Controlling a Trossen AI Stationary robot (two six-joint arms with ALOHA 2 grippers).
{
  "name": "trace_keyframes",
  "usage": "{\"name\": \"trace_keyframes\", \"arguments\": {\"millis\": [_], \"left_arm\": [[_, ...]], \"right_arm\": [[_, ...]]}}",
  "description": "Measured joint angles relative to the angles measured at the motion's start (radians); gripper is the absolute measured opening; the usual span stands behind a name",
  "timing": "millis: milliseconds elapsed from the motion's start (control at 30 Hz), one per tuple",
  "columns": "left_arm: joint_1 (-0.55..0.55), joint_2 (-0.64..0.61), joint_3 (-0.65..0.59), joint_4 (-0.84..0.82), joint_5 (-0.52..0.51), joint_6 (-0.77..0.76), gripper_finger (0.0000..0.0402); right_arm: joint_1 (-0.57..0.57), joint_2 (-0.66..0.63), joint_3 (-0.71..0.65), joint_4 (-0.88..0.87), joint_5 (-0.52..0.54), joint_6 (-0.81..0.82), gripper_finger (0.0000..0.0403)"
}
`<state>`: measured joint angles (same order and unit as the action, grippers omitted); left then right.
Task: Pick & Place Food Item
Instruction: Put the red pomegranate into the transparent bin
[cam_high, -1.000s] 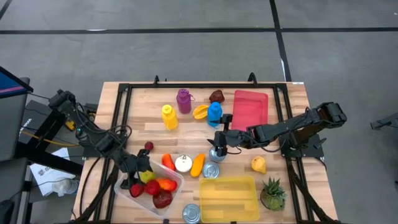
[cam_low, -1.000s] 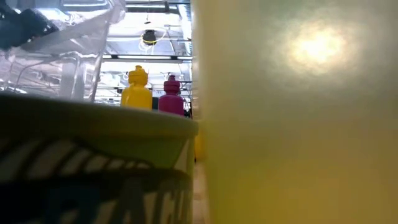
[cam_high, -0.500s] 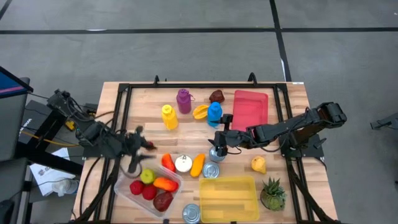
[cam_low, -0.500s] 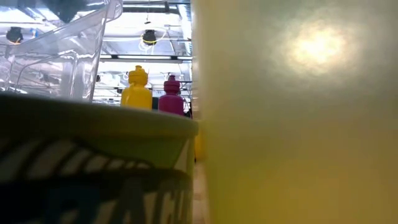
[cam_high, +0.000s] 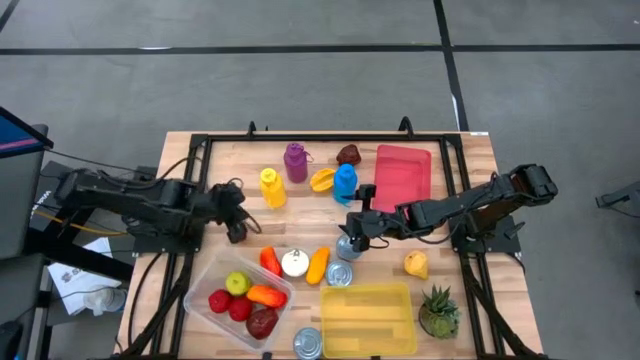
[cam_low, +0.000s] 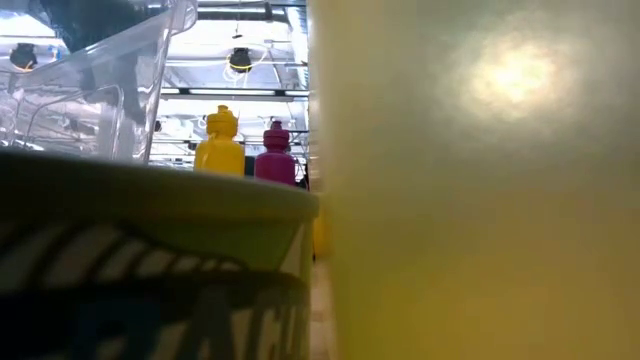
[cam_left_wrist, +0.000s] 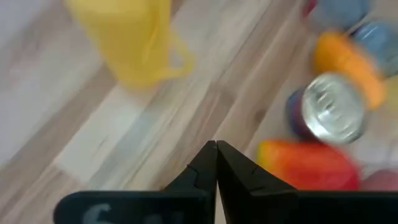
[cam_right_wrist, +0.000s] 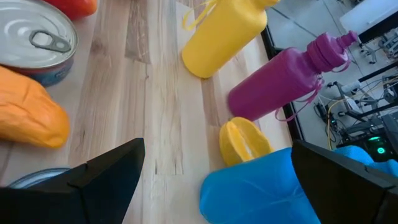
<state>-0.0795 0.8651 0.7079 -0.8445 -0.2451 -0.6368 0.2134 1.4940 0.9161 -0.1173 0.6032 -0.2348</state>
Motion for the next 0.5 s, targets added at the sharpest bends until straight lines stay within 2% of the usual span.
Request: {"name": "trace_keyframes", "arguments": {"millis": [233, 433, 500], "left_arm": [[0.159, 0.099, 0.0, -0.177, 0.11, 0.026, 0.0], [0.21, 0.172, 0.0, -0.29, 0.233, 0.053, 0.0], [0.214, 0.2, 0.0, -0.283, 0.282, 0.079, 0.0]], "right_arm": [[0.0, 0.0, 0.0, -0.034, -0.002, 0.0, 0.0391], [0.0, 0.0, 0.0, -0.051, -0.004, 0.0, 0.0391], [0.0, 0.0, 0.0, -0.052, -0.004, 0.0, 0.0391]]}}
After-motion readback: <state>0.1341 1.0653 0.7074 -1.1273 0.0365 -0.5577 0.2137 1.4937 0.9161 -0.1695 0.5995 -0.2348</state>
